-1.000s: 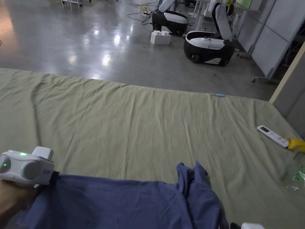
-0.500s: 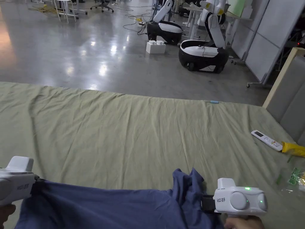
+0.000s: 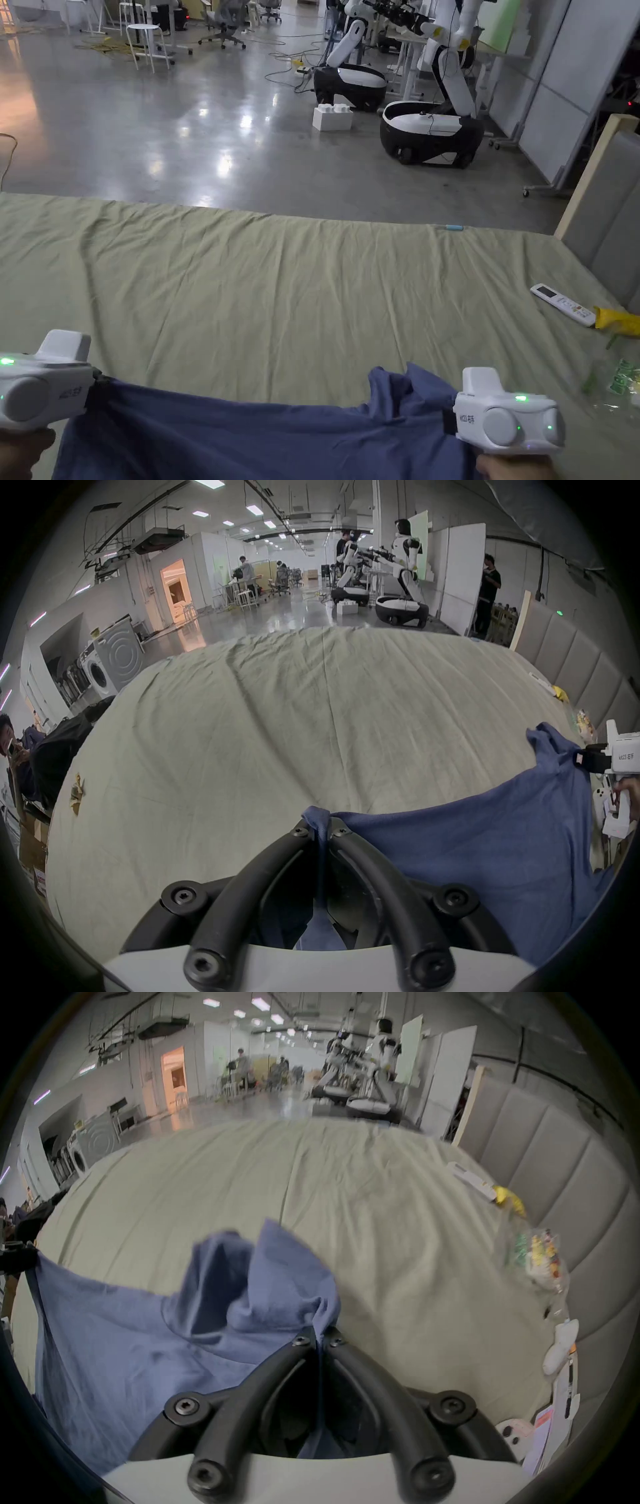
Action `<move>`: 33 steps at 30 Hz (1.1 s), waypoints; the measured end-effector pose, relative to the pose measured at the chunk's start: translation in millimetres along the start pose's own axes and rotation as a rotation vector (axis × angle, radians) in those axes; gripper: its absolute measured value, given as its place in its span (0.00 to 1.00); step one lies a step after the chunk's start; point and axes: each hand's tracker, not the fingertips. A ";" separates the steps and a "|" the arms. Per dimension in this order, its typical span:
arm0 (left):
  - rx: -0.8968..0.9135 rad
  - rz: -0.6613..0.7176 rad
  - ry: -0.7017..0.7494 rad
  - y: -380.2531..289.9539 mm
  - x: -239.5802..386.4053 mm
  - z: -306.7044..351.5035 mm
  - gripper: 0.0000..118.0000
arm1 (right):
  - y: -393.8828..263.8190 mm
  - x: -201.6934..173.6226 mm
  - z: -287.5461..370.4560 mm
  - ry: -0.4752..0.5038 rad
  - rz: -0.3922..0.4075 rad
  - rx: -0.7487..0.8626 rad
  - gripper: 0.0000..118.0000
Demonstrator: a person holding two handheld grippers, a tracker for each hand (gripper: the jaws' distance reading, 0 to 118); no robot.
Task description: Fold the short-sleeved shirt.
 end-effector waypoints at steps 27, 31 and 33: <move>0.523 0.115 0.025 150.6 -57.4 295.1 0.04 | 175.0 29.1 322.1 -0.079 0.033 0.694 0.02; 0.545 0.120 0.038 185.2 -61.9 312.1 0.04 | 203.8 24.5 333.9 -0.082 0.015 0.705 0.02; 0.557 0.117 0.052 200.9 -63.9 316.2 0.04 | 218.1 21.8 338.1 -0.093 0.021 0.721 0.02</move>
